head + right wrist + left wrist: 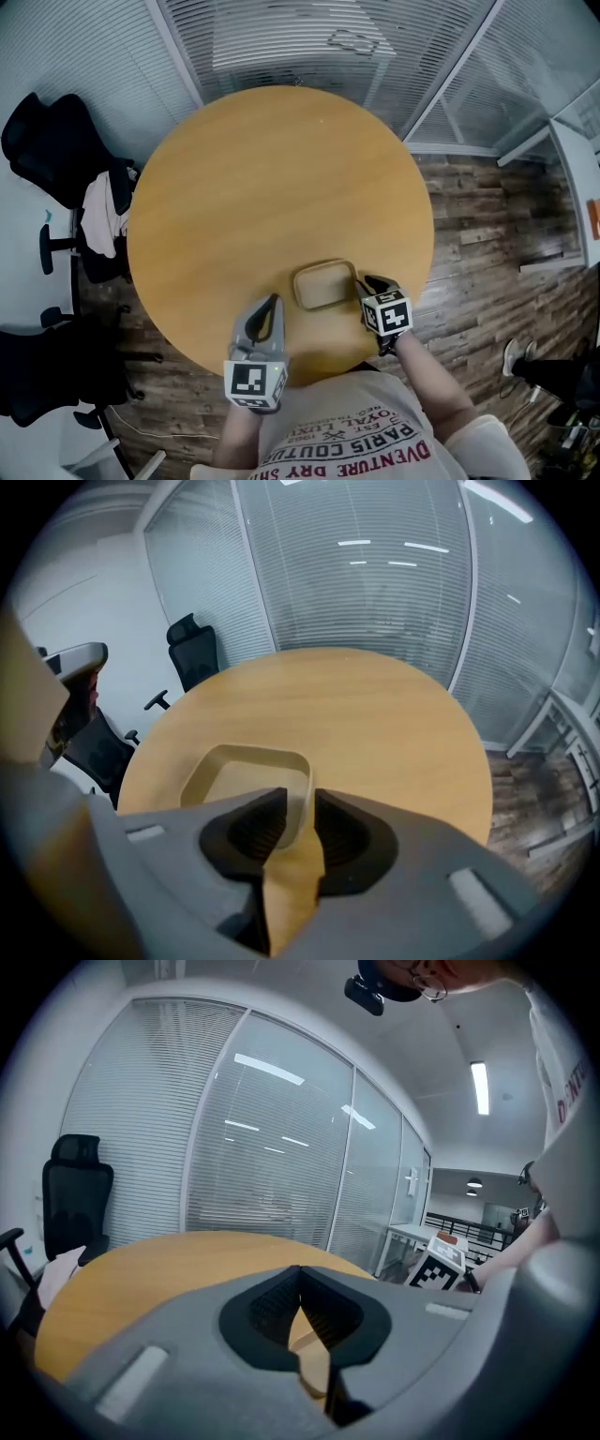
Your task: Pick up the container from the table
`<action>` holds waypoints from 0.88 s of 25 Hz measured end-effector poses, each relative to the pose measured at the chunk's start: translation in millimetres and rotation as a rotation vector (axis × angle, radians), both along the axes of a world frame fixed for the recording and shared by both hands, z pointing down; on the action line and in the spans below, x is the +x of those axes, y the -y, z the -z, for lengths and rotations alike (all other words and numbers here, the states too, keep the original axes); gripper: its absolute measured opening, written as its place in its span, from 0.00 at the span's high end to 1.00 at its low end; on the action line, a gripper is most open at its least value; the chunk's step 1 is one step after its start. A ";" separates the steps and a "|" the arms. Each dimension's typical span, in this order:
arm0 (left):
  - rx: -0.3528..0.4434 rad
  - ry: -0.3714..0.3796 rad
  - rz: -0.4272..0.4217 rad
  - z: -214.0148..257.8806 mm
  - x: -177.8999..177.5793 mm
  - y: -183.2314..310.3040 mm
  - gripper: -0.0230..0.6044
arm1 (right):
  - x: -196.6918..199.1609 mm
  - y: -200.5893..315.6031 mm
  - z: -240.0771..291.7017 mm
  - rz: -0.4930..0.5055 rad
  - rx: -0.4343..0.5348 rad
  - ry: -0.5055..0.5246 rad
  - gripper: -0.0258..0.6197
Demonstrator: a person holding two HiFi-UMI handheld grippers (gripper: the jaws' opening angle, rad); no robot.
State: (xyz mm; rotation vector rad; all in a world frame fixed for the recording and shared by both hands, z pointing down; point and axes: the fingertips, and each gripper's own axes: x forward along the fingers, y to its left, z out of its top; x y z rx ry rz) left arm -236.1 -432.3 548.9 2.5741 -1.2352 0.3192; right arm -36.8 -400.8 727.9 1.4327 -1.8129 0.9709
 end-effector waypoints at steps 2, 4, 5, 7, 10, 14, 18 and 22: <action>-0.016 0.005 0.007 -5.4 2.6 3.1 0.95 | -0.5 4.0 -14.9 -0.005 -0.057 0.024 0.81; -0.032 0.015 0.010 -10.8 5.5 5.4 0.95 | 0.4 8.8 -27.8 0.007 -0.101 0.016 0.81; -0.042 0.022 0.008 -14.1 6.7 5.9 0.95 | 1.3 10.8 -33.2 0.013 -0.116 0.006 0.81; -0.060 0.035 0.008 -20.0 7.3 6.5 0.95 | 0.9 12.5 -42.4 0.004 -0.148 0.008 0.81; -0.071 0.038 0.018 -22.9 6.1 8.3 0.95 | -6.2 12.6 -53.6 -0.020 -0.204 0.059 0.81; -0.083 0.044 0.017 -26.2 8.2 13.7 0.95 | -9.3 13.7 -63.3 -0.025 -0.234 0.074 0.81; -0.086 0.052 0.025 -25.1 8.4 18.0 0.95 | -9.3 15.8 -64.2 -0.040 -0.241 0.096 0.84; -0.093 0.060 0.033 -25.0 6.3 19.1 0.95 | -7.0 18.8 -60.0 -0.059 -0.225 0.088 0.85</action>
